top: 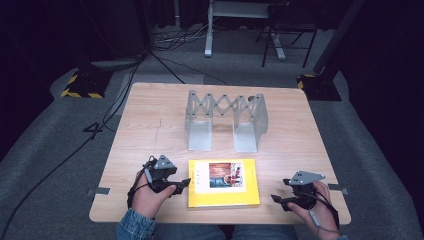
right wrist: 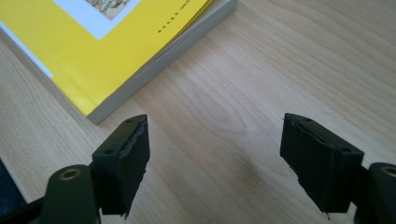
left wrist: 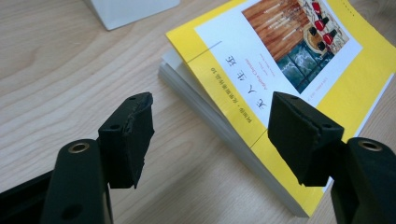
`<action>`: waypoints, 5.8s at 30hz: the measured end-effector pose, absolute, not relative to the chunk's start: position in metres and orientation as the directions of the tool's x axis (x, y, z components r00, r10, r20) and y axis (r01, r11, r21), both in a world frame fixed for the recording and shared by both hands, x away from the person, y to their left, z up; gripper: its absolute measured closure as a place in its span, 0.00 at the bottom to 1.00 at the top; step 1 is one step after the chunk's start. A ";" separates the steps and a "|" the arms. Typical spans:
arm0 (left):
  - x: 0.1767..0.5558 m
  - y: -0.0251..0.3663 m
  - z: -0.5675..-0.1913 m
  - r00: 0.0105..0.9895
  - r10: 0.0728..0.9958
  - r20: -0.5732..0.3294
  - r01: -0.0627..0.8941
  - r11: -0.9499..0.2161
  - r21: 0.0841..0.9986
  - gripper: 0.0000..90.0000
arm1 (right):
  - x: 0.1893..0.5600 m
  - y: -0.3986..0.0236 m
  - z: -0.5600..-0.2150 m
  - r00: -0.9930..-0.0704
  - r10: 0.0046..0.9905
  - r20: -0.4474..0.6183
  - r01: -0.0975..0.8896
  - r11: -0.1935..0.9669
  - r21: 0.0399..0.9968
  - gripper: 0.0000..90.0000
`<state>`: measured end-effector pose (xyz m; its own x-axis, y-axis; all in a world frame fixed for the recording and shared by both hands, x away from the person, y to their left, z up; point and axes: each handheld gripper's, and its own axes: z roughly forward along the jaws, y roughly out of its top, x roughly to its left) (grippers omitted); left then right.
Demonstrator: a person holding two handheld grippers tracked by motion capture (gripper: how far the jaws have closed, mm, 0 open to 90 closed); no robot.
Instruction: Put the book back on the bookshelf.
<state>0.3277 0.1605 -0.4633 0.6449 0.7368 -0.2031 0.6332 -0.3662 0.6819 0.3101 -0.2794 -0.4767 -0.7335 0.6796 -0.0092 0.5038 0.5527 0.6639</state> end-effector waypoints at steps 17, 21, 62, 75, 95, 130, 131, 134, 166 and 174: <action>0.335 0.147 -0.487 0.624 0.742 -0.247 0.684 -0.364 0.633 0.41 | 0.303 -0.256 -0.490 -0.813 0.582 0.012 0.442 0.603 0.664 0.23; 0.337 0.150 -0.491 0.622 0.722 -0.303 0.699 -0.338 0.630 0.45 | 0.303 -0.249 -0.493 -0.833 0.554 0.020 0.426 0.617 0.661 0.23; 0.327 0.143 -0.481 0.687 0.674 -0.273 0.613 -0.335 0.715 0.74 | 0.306 -0.222 -0.504 -0.870 0.494 -0.004 0.337 0.598 0.727 0.24; 0.323 0.145 -0.474 0.698 0.626 -0.347 0.622 -0.289 0.728 0.97 | 0.304 -0.222 -0.505 -0.865 0.502 -0.005 0.336 0.585 0.738 0.23; 0.315 0.128 -0.419 0.771 0.543 -0.332 0.557 -0.322 0.766 0.99 | 0.287 -0.229 -0.472 -0.823 0.557 -0.115 0.249 0.535 0.807 0.21; 0.343 0.110 -0.387 0.800 0.498 -0.335 0.529 -0.322 0.785 0.99 | 0.291 -0.191 -0.473 -0.845 0.484 -0.228 0.138 0.608 0.782 0.17; 0.343 0.110 -0.387 0.800 0.498 -0.335 0.529 -0.322 0.785 0.99 | 0.291 -0.191 -0.473 -0.845 0.484 -0.228 0.138 0.608 0.782 0.17; 0.346 0.107 -0.386 0.802 0.485 -0.348 0.530 -0.311 0.789 0.99 | 0.289 -0.188 -0.475 -0.822 0.493 -0.284 0.105 0.622 0.776 0.17; 0.363 0.103 -0.407 0.752 0.510 -0.417 0.623 -0.345 0.702 0.99 | 0.306 -0.150 -0.500 -0.694 0.303 -0.653 -0.126 0.842 0.524 0.60; 0.364 0.112 -0.407 0.720 0.579 -0.381 0.625 -0.304 0.719 0.94 | 0.297 -0.150 -0.491 -0.642 0.225 -0.732 -0.182 0.884 0.431 0.79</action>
<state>0.3644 0.1117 -0.4068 0.7204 0.5795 -0.3810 0.6249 -0.3040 0.7191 0.2974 -0.1496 -0.4908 -0.6424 0.2254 -0.7324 -0.1819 0.8836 0.4315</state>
